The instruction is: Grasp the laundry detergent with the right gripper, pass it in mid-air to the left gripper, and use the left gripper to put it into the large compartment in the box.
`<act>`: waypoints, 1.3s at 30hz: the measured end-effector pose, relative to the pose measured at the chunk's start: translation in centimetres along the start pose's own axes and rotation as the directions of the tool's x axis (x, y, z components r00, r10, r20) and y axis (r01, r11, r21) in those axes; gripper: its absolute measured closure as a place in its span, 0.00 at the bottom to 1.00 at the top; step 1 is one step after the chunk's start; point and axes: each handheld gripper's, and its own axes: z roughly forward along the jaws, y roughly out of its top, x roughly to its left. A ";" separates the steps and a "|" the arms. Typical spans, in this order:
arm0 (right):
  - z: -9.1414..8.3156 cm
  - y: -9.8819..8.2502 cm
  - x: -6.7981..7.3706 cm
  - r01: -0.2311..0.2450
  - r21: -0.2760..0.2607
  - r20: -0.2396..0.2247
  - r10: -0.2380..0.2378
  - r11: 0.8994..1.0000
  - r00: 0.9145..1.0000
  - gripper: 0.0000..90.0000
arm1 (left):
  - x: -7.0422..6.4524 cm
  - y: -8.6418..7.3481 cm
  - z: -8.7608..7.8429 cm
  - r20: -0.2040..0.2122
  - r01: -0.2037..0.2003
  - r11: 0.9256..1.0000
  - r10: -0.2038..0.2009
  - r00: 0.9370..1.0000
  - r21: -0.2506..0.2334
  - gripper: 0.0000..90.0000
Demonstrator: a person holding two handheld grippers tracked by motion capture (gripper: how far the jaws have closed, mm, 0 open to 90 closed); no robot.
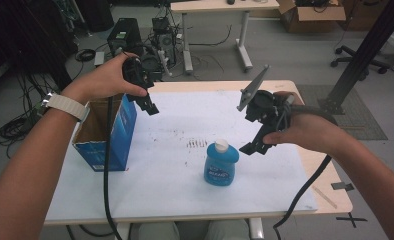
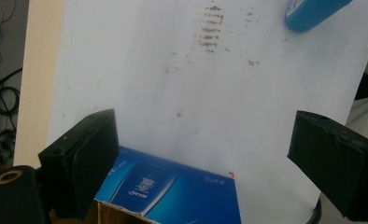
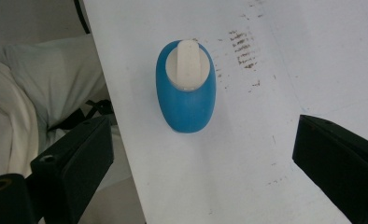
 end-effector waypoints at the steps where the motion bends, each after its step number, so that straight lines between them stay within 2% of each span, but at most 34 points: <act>1: 0.0 0.0 0.0 0.000 0.000 0.000 0.000 1.000 1.000 0.06 | 0.0 0.0 0.0 -0.001 0.001 1.000 -0.001 1.000 -0.001 0.10; 18: 3.0 -2.6 0.2 -0.034 -0.028 -0.021 0.033 0.999 0.999 0.05 | -0.2 -0.1 0.0 -0.011 0.001 1.000 -0.001 1.000 0.002 0.10; 39: 6.1 -4.2 0.2 -0.042 -0.044 -0.037 0.041 0.998 0.998 0.05 | -0.1 -0.3 0.5 0.000 0.004 1.000 -0.004 1.000 0.003 0.10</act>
